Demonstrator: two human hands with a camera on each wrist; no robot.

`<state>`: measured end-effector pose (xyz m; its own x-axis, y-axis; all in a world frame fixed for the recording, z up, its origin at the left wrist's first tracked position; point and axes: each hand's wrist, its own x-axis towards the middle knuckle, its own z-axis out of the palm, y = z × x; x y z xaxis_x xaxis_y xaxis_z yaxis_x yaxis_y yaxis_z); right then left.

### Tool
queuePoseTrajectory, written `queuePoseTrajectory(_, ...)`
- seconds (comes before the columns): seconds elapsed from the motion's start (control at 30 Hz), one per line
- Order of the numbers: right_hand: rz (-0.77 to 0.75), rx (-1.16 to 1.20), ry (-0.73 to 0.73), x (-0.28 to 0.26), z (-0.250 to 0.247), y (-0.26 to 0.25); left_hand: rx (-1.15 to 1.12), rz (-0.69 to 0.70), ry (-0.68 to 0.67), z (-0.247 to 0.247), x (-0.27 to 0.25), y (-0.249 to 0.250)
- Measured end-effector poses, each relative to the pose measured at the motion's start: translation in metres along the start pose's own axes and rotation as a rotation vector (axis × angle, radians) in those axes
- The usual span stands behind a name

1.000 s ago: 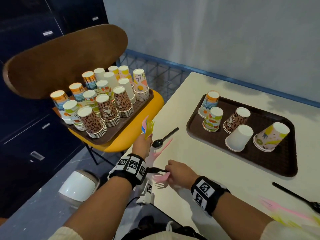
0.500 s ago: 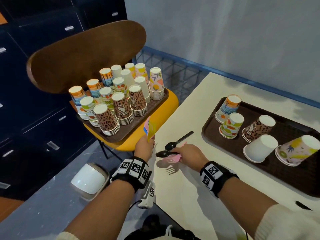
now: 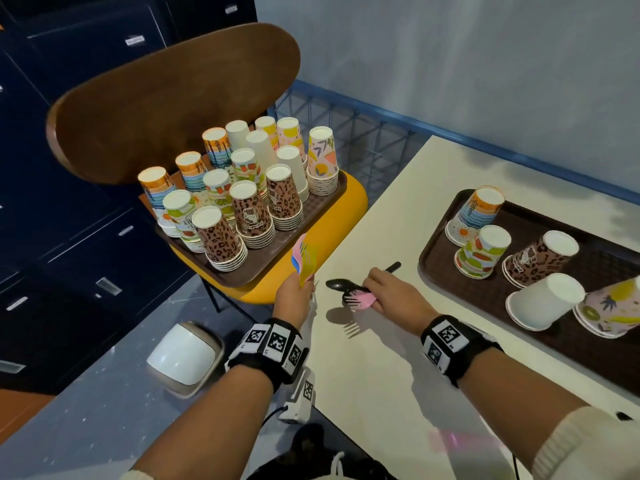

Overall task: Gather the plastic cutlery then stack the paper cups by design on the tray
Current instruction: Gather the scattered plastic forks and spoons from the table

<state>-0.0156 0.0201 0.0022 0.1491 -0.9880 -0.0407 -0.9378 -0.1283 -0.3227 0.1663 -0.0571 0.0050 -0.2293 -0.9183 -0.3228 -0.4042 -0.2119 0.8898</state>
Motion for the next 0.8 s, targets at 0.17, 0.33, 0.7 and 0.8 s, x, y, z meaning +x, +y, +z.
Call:
queuePoseTrajectory(0.17, 0.061, 0.054, -0.097, -0.018, -0.003, 0.012, 0.042, 0.019, -0.006, -0.002, 0.008, -0.007)
queuePoseTrajectory(0.33, 0.201, 0.047, -0.153, -0.038, -0.009, 0.024, 0.038, 0.013, -0.051, 0.015, 0.010, -0.003)
queuePoseTrajectory(0.7, 0.340, 0.045, -0.147, -0.006, 0.029, 0.015, 0.053, 0.088, -0.089, 0.025, -0.006, 0.004)
queuePoseTrajectory(0.8, 0.469, -0.019, -0.162, -0.015, 0.023, 0.015, 0.021, 0.078, -0.068, 0.023, -0.009, 0.003)
